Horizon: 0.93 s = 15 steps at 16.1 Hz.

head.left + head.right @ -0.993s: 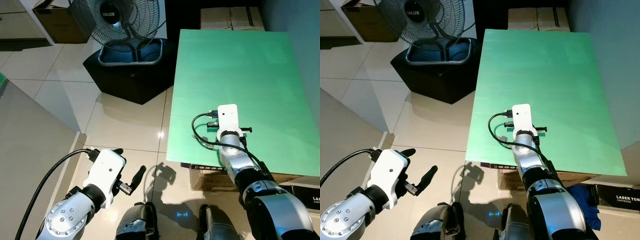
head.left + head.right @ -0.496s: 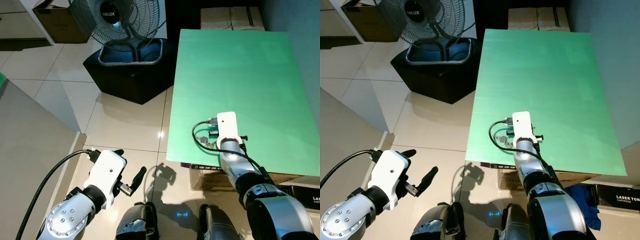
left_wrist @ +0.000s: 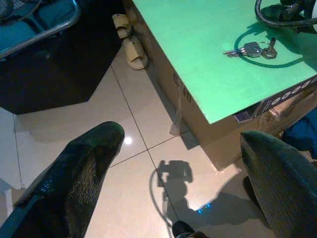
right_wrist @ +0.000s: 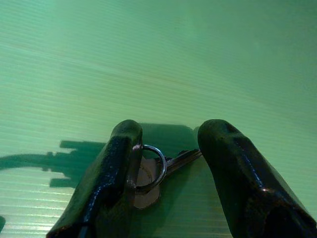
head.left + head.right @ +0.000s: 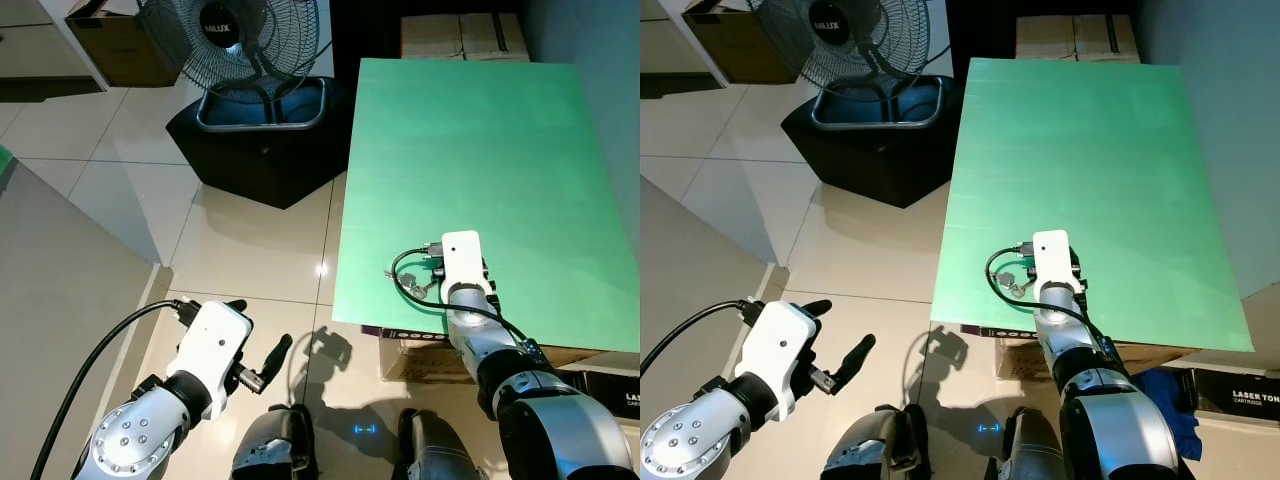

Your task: Hang keys on a hook

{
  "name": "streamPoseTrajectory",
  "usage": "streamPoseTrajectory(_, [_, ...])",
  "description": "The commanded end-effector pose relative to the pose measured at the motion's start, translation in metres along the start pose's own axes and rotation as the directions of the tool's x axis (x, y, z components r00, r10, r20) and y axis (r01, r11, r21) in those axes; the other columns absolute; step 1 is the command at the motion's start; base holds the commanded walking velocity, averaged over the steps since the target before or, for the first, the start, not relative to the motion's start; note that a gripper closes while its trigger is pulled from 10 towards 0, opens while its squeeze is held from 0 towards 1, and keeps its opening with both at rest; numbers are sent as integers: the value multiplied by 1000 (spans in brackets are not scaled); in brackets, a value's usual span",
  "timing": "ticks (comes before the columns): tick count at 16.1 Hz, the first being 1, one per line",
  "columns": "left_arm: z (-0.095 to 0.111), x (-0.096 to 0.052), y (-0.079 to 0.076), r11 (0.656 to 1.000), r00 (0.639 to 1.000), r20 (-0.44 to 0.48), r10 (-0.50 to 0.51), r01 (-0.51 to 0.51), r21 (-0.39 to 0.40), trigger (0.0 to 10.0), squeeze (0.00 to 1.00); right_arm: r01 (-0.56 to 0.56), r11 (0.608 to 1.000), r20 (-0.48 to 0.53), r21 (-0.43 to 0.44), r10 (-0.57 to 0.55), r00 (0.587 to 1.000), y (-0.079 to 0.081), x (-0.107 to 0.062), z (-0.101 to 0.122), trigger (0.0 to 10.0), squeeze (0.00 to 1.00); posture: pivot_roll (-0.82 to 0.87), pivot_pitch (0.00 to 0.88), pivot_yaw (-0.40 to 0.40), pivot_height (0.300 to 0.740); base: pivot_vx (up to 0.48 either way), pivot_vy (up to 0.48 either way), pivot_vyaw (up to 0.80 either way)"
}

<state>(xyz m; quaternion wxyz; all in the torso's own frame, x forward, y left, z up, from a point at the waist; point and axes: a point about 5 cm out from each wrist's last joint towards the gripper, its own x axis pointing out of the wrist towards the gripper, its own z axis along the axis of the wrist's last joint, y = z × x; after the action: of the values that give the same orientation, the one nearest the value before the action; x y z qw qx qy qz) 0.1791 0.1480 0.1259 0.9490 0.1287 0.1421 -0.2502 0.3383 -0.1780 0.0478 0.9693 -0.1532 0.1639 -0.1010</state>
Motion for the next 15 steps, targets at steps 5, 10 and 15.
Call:
streamPoseTrajectory(5, [0, -5, 0, 1000, 1000, -12, 2, -2, 11, 10000, 0, -37, 999, -116, -7, 36, 993, 9, -10, -28, 10000, 0, 83, 300, 134, 713, 0, 0, 0])
streamPoseTrajectory(10, [1, -5, 1, 1000, 1000, -11, 9, -9, 12, 10000, 0, -38, 999, -102, -27, 35, 994, 11, -10, -27, 10000, 0, 84, 302, 128, 713, 0, 0, 0])
streamPoseTrajectory(15, [0, -4, -2, 1000, 1000, -10, 6, -6, 5, 10000, 0, 37, 989, 33, -146, -33, 999, 13, -13, -17, 10000, 0, 69, 310, 121, 713, 0, 0, 0])
